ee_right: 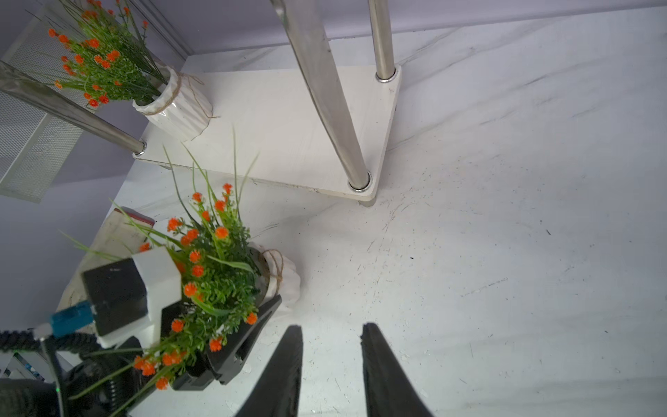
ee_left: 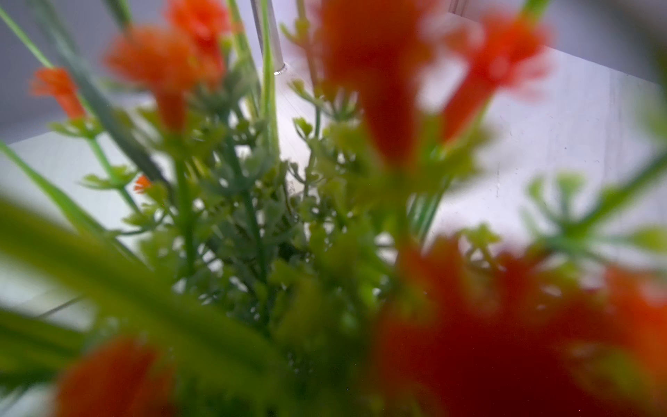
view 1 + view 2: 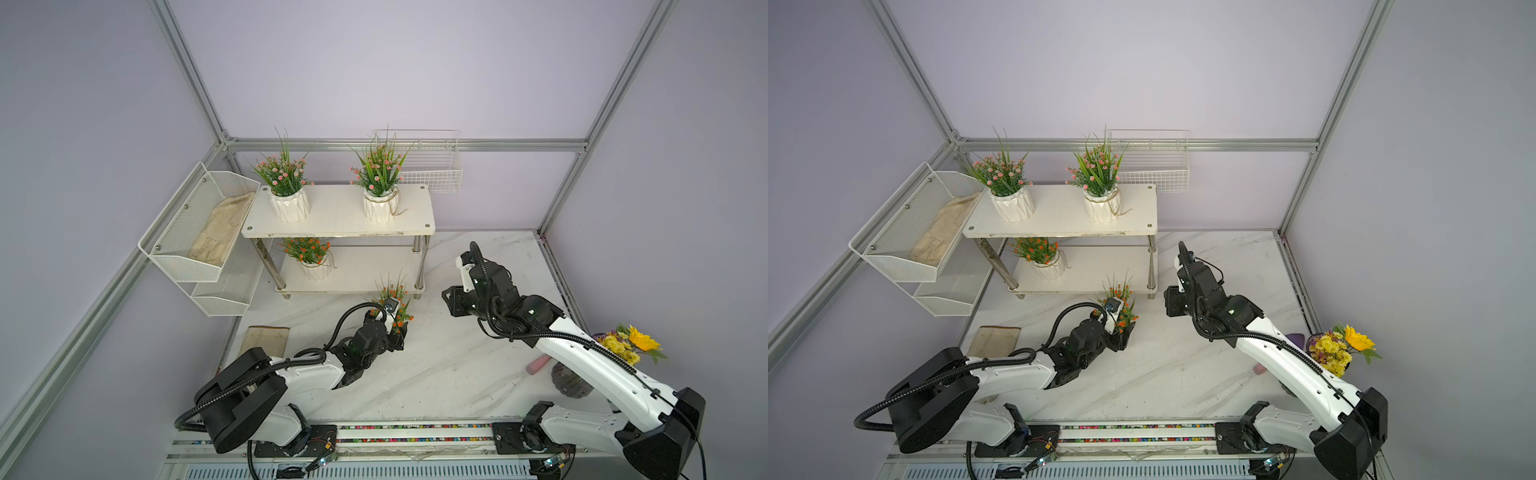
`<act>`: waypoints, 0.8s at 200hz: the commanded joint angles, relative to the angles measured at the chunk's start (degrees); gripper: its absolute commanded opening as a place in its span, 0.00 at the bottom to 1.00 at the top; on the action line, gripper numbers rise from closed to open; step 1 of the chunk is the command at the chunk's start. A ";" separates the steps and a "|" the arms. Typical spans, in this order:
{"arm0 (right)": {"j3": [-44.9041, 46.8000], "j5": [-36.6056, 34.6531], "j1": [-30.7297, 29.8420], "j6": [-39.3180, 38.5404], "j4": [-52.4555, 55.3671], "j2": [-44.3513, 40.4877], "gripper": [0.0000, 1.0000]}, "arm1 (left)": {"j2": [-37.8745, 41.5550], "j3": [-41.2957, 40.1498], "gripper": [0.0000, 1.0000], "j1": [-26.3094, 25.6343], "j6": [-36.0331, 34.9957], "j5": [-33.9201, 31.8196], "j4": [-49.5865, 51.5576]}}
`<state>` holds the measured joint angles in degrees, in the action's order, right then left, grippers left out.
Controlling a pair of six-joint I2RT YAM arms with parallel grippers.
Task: Place the baby's breath potted plants on the rack by color
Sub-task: Place the baby's breath potted plant on the rack.
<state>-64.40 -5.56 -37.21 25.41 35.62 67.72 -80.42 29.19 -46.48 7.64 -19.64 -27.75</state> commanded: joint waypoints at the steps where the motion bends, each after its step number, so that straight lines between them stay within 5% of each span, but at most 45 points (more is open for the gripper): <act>1: 1.01 -0.77 0.47 0.84 1.70 -0.84 0.32 | 2.12 6.70 0.18 2.14 -1.98 0.18 -4.21; 160: 4.53 -0.66 0.56 3.20 3.26 -3.85 0.32 | -16.05 30.13 0.15 17.53 -3.84 9.82 -6.45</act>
<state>-60.77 -5.56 -36.88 27.29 37.93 65.23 -96.18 52.10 -30.24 4.75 -11.33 -27.27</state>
